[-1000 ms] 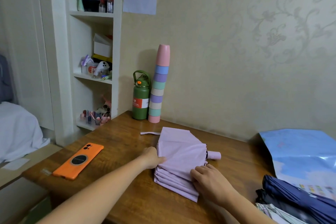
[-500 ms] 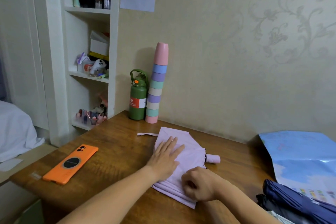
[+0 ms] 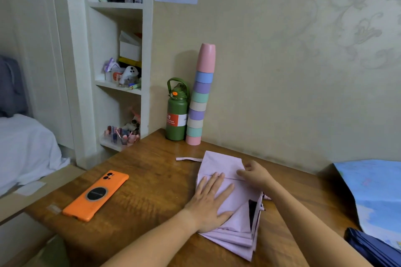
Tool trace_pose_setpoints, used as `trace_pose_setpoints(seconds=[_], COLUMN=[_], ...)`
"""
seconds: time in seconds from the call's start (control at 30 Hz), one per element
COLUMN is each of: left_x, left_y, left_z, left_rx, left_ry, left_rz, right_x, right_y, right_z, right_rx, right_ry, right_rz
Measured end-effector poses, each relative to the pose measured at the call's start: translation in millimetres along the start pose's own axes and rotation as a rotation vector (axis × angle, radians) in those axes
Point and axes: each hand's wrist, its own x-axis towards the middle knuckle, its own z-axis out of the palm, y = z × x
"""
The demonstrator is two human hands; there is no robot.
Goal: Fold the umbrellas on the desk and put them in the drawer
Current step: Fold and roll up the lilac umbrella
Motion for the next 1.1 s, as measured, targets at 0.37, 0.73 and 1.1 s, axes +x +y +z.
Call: trace_pose_setpoints(seconds=[0.37,0.73,1.1], left_x=[-0.9,-3.1,-13.4], left_y=[-2.4,1.6,1.0], left_z=[3.1,-6.3,-13.8], left_rx=[-0.055,-0.021,-0.392], left_ry=[0.014,-0.052,0.202], left_rz=[0.003,-0.028,-0.151], right_x=[34.9,-28.1,-114.4], right_y=[-4.2,-26.2,-6.1], right_z=[0.9,-17.0,-16.1], right_rx=[0.443,0.765,0.634], right_ry=[-0.064,0.048,0.127], right_rz=[0.209,-0.114,-0.313])
